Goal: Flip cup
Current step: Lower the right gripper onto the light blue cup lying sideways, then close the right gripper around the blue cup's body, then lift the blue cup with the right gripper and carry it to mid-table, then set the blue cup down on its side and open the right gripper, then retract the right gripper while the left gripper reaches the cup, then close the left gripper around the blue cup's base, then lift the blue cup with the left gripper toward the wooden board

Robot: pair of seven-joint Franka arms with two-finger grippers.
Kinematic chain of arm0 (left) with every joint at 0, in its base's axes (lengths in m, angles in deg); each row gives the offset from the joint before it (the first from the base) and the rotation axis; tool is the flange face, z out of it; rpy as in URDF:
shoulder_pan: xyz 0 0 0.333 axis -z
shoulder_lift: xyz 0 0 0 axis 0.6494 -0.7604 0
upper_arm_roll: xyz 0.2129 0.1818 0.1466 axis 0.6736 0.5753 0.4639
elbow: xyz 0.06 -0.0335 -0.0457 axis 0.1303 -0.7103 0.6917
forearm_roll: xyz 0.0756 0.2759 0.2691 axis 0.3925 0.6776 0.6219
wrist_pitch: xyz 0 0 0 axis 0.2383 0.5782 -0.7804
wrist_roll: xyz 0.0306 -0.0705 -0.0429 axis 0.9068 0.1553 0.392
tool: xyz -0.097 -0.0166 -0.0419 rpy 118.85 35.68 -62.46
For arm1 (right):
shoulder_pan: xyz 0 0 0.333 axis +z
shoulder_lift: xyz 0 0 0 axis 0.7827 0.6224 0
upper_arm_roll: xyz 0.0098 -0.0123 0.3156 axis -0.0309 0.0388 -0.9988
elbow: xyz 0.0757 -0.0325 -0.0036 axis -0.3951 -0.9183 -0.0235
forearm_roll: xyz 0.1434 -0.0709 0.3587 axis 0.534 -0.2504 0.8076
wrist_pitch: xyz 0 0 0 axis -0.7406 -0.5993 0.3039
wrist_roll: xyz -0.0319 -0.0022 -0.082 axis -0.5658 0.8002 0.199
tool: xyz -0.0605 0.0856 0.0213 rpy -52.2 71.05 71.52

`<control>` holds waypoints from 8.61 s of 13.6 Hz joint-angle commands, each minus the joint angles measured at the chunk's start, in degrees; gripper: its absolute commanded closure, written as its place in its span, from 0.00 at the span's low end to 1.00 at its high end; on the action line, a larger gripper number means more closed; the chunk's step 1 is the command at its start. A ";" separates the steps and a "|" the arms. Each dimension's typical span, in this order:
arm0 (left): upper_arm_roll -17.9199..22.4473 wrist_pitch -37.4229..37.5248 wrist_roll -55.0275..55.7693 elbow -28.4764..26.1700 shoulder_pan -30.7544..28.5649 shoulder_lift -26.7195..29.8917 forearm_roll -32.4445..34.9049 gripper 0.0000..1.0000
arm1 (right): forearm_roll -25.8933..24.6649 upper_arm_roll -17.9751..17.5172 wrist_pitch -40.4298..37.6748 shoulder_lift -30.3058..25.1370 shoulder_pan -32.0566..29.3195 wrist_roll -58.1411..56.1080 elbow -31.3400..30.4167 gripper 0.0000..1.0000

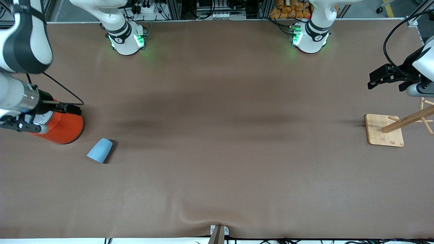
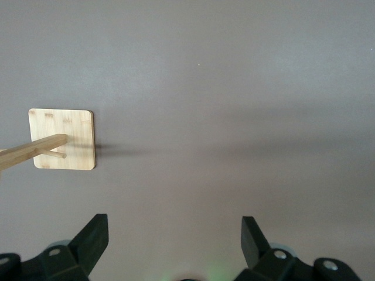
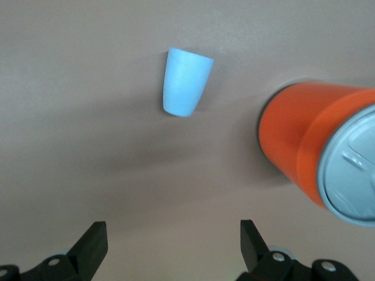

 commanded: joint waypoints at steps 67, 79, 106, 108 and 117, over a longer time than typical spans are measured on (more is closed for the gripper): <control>0.18 1.91 4.72 0.66 0.26 -8.71 -12.16 0.00 | 3.72 0.15 33.10 15.88 31.94 -58.87 2.15 0.00; -0.61 -20.12 4.12 -1.27 14.13 -26.81 -39.16 0.00 | 2.67 1.30 20.45 5.16 9.25 -25.75 1.98 0.00; -1.66 -41.24 -25.59 -0.57 30.32 -49.15 -84.88 0.38 | 0.03 1.38 -24.40 -8.83 -7.46 -9.54 14.37 0.00; -1.66 -41.24 -25.76 -0.30 30.23 -49.42 -84.62 0.74 | -1.28 1.38 -23.17 -8.74 -7.55 -9.45 14.63 0.00; -0.96 -41.24 -17.54 0.93 30.32 -44.86 -72.54 1.00 | -1.20 1.12 -19.30 -8.39 -6.84 -9.45 13.58 0.00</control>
